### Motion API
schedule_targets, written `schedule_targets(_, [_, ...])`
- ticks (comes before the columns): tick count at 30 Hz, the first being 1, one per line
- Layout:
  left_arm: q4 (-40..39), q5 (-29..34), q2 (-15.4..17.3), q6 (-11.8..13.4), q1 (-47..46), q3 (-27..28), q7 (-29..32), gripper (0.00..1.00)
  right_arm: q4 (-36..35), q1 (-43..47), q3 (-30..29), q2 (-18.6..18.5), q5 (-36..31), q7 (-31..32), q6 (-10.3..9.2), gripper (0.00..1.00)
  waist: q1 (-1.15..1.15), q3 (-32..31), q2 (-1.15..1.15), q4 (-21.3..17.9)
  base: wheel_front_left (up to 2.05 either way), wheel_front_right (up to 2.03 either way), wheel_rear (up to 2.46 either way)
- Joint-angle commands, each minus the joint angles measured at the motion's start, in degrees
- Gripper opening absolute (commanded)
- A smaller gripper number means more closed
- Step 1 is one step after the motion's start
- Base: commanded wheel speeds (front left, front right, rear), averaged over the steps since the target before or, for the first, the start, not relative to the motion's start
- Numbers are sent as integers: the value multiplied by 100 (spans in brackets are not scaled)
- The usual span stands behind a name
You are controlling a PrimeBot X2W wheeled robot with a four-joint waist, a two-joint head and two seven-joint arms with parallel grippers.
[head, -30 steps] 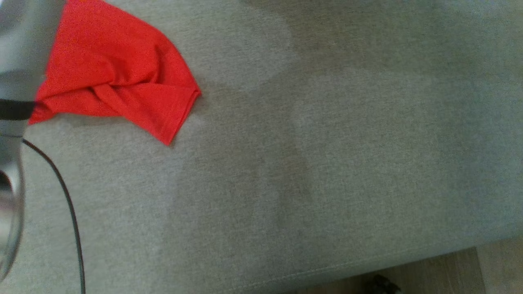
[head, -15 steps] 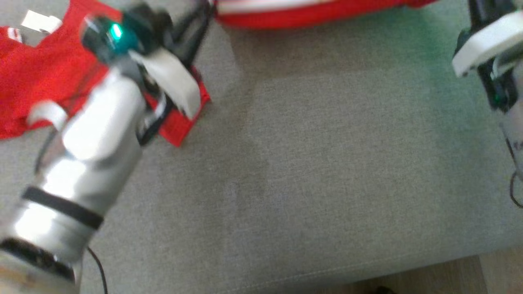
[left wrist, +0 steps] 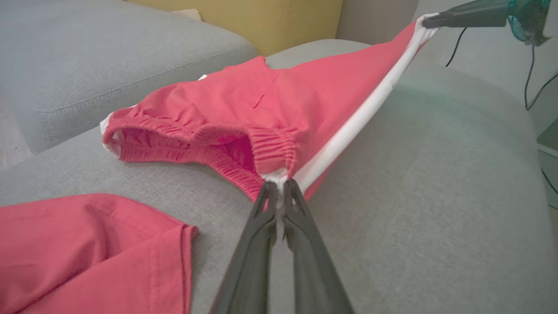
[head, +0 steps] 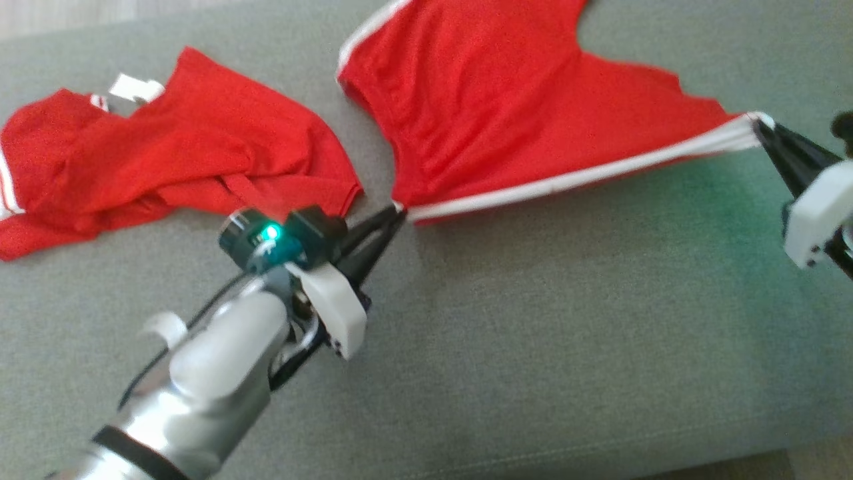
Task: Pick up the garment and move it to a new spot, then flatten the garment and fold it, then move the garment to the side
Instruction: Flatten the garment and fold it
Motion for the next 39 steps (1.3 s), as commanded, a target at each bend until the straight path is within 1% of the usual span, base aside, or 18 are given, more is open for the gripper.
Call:
schedule_targets(1, [-248, -4, 186, 49, 43, 217, -29, 0, -188, 282, -26, -495, 212, 83, -5, 0, 0, -230, 0, 4, 0, 0, 0])
schedule_targets(4, [-477, -5, 204, 95, 344, 157, -29, 0, -486, 638, 24, -795, 494, 255, -5, 0, 0, -407, 0, -43, 0, 0, 0])
schedule_targets(5, [-477, -5, 204, 95, 344, 157, -29, 0, -486, 638, 24, -795, 494, 255, -5, 0, 0, -407, 0, -43, 0, 0, 0])
schedule_targets(6, [-636, -22, 218, 139, 542, 121, -29, 0, -700, 880, 23, -976, 659, 392, -5, 0, 0, -506, 0, -87, 0, 0, 0])
schedule_targets(7, [-722, -37, 226, 172, 638, 117, -29, 0, -821, 1008, 25, -1052, 731, 472, -5, 0, 0, -551, 0, -112, 0, 0, 0])
schedule_targets(12, [-1042, -85, 270, 281, 1005, 43, -13, 0, -1264, 1578, -90, -1318, 989, 771, -5, 0, 0, -706, 0, -179, 0, 0, 0])
schedule_targets(17, [-1440, -96, 353, 314, 1354, -182, 182, 0, -1667, 2277, -525, -1600, 1306, 1088, -5, 0, 0, -813, 0, -206, 0, 0, 0])
schedule_targets(20, [-1665, -110, 385, 371, 1424, -215, 263, 0, -1885, 2448, -869, -1747, 1217, 1123, -5, 0, 0, -802, 0, -173, 0, 0, 0])
schedule_targets(23, [-1813, -116, 412, 445, 1334, -145, 294, 0, -2101, 2404, -1244, -1737, 1030, 1184, -5, 0, 0, -722, 0, -100, 0, 0, 0])
schedule_targets(28, [-1986, -143, 416, 505, 1045, 19, 332, 0, -2389, 2064, -1799, -1564, 574, 1418, -5, 0, 0, -459, 0, 105, 0, 0, 0])
schedule_targets(32, [-2028, -182, 336, 456, 707, 105, 419, 0, -2481, 1643, -2103, -1389, 236, 1656, -5, 0, 0, -121, 0, 345, 0, 0, 0])
schedule_targets(35, [-1973, -205, 220, 417, 439, 164, 427, 0, -2507, 1264, -2122, -1277, 12, 1801, -5, 0, 0, 112, 0, 521, 0, 0, 0])
schedule_targets(39, [-1811, -210, 73, 348, 48, 212, 458, 0, -2420, 656, -2011, -1244, -180, 1968, -5, 0, 0, 461, 0, 740, 0, 0, 0])
